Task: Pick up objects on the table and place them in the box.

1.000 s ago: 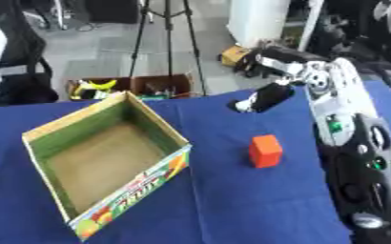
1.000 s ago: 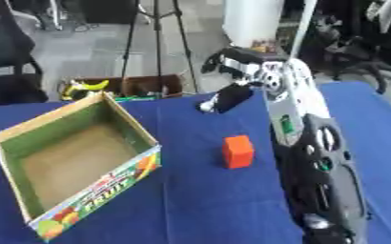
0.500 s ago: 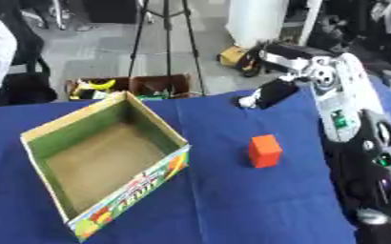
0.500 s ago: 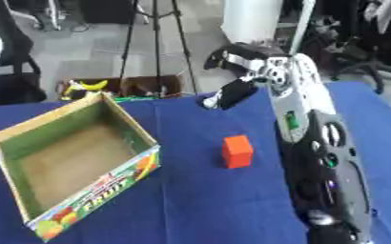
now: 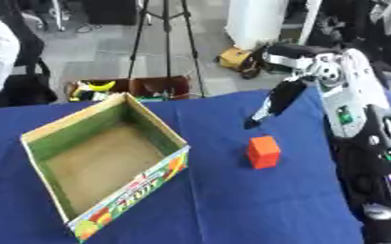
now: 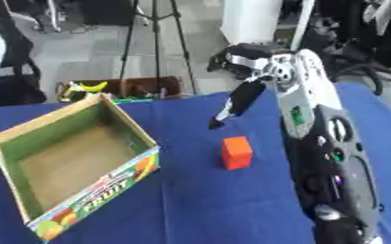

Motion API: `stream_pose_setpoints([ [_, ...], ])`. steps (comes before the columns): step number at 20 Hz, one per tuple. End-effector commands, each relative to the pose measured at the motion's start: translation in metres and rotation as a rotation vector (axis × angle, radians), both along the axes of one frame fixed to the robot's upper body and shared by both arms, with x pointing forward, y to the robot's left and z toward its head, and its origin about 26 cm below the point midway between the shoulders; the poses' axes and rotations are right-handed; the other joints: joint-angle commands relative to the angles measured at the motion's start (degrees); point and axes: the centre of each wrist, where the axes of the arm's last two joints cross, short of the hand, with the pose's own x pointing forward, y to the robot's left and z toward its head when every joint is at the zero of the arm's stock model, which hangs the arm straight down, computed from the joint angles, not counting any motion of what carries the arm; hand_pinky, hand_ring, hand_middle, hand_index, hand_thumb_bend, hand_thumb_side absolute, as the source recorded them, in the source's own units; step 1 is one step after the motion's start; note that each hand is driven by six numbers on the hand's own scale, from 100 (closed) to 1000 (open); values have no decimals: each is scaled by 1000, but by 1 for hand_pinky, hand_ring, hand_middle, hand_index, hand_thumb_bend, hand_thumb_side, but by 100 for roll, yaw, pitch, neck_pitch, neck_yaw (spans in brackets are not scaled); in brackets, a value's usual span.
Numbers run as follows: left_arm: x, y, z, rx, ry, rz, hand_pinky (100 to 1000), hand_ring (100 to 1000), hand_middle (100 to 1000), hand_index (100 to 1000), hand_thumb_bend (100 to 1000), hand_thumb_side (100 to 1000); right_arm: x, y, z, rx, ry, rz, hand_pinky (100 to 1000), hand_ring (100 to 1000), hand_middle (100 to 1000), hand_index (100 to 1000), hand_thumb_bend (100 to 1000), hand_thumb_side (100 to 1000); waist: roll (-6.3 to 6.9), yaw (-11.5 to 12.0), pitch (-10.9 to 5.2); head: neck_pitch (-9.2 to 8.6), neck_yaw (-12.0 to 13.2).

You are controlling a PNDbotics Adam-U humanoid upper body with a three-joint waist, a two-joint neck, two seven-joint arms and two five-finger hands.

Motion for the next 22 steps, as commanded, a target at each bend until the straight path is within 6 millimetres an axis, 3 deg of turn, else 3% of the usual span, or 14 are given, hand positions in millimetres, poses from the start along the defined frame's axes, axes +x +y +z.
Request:
stream_pose_setpoints([
  [1, -2, 2, 9, 36, -19, 4, 388, 589, 647, 903, 401, 828, -4, -5, 16, -48, -40, -17, 830, 905, 850, 882, 812, 351, 0, 2, -139, 8, 6],
  [8, -2, 2, 10, 36, -20, 4, 387, 589, 647, 903, 401, 829, 5, -7, 8, -136, -12, 9, 843, 911, 846, 880, 642, 332, 2, -3, -137, 7, 0],
  [18, -2, 2, 10, 35, -19, 4, 387, 589, 647, 903, 400, 828, 14, -4, -2, -232, 16, 47, 857, 915, 845, 874, 534, 347, -5, 12, -153, -17, -23],
  [22, -2, 3, 10, 35, -18, 5, 386, 590, 647, 903, 399, 827, 15, -2, -2, -266, 16, 68, 859, 914, 845, 874, 533, 350, -11, 2, -160, -21, -28],
])
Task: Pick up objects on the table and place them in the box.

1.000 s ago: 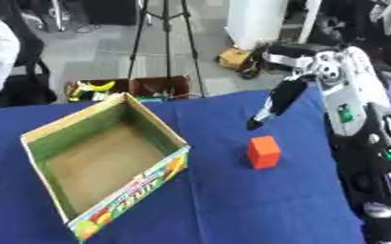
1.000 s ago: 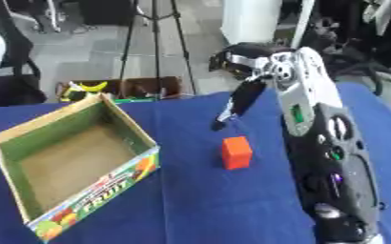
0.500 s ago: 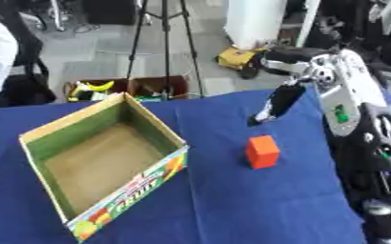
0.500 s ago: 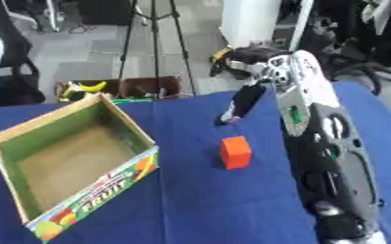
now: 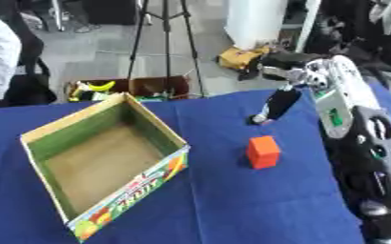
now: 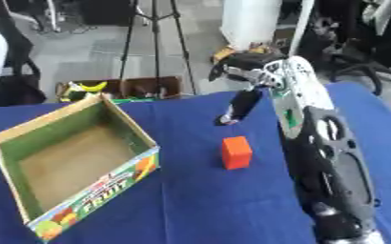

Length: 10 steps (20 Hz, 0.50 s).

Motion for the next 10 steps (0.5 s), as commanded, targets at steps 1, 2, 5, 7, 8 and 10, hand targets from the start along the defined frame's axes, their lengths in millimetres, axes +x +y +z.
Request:
stream_pose_setpoints([
  [1, -2, 2, 10, 34, -19, 3, 386, 590, 647, 903, 400, 826, -3, -2, 15, -126, 25, 39, 860, 914, 845, 874, 532, 356, -7, -8, -136, -24, -6],
  [2, -2, 2, 10, 34, -19, 3, 386, 590, 647, 903, 400, 826, -3, -2, 15, -129, 26, 41, 861, 915, 845, 875, 532, 353, -9, -10, -136, -25, -6],
  [5, -2, 2, 10, 34, -18, 3, 386, 590, 647, 903, 400, 825, -1, -1, 15, -138, 31, 49, 862, 915, 846, 873, 543, 344, -13, -19, -131, -25, -8],
  [7, -2, 2, 10, 34, -17, 3, 385, 590, 647, 903, 399, 825, 1, -1, 16, -145, 37, 53, 864, 915, 847, 875, 561, 342, -12, -28, -134, -23, -8],
  [8, -2, 2, 10, 35, -17, 4, 385, 590, 647, 903, 399, 824, 2, -1, 16, -152, 40, 53, 867, 916, 848, 875, 581, 342, -13, -32, -136, -23, -7],
  [10, -2, 2, 10, 35, -16, 3, 385, 590, 647, 903, 399, 823, 4, 0, 18, -170, 43, 48, 872, 918, 849, 877, 609, 352, -16, -37, -140, -22, -8],
])
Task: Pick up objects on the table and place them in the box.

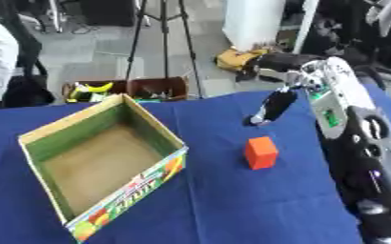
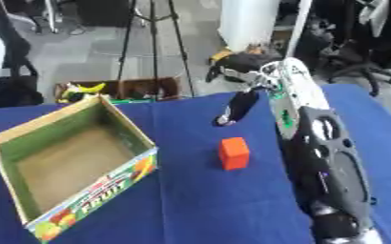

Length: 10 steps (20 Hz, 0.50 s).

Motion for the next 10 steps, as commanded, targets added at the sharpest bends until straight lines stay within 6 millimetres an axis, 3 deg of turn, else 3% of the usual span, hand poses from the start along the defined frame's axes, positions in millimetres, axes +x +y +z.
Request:
stream_pose_setpoints([
  [1, -2, 2, 10, 36, -19, 3, 385, 590, 647, 903, 399, 823, -2, -2, 18, -159, 48, 28, 874, 918, 850, 880, 625, 357, -4, -11, -136, -21, -7],
  [4, -2, 2, 10, 36, -18, 3, 385, 590, 647, 903, 399, 823, 0, 1, 19, -181, 48, 25, 878, 919, 851, 889, 684, 364, 0, -14, -139, -28, -18],
  [10, -3, 2, 9, 35, -17, 3, 384, 590, 647, 903, 398, 822, 3, 0, 20, -210, 60, 14, 885, 922, 856, 900, 696, 370, 6, -18, -139, -31, -19],
])
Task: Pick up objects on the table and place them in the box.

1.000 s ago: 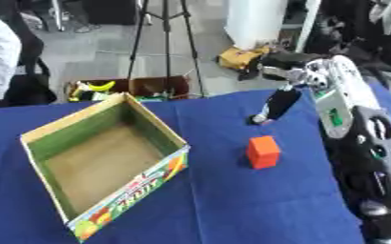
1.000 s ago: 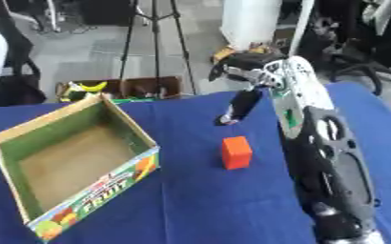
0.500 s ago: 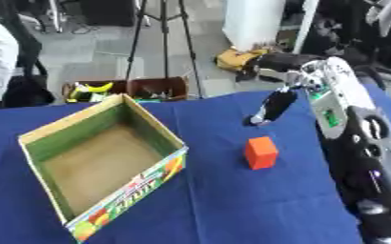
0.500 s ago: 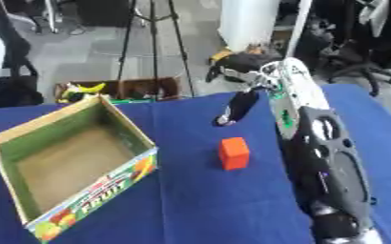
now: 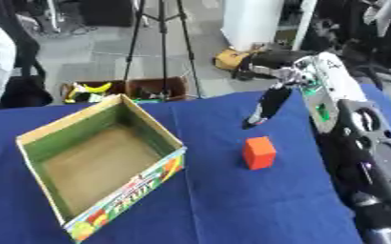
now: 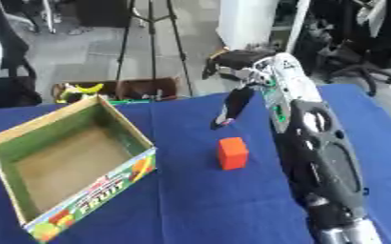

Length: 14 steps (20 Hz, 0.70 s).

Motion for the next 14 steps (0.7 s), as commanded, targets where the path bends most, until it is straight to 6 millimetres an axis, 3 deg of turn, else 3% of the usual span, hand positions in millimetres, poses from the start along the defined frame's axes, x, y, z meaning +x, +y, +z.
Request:
stream_pose_setpoints([
  [1, -2, 2, 10, 35, -19, 2, 384, 590, 647, 903, 398, 822, -2, -5, 19, -167, 64, 26, 886, 922, 856, 901, 693, 369, 6, -5, -135, -28, -9],
  [14, -2, 3, 10, 38, -19, 4, 384, 591, 647, 903, 398, 822, 7, -21, 20, -247, 115, 16, 888, 919, 849, 890, 640, 359, -1, -47, -142, -1, 25],
])
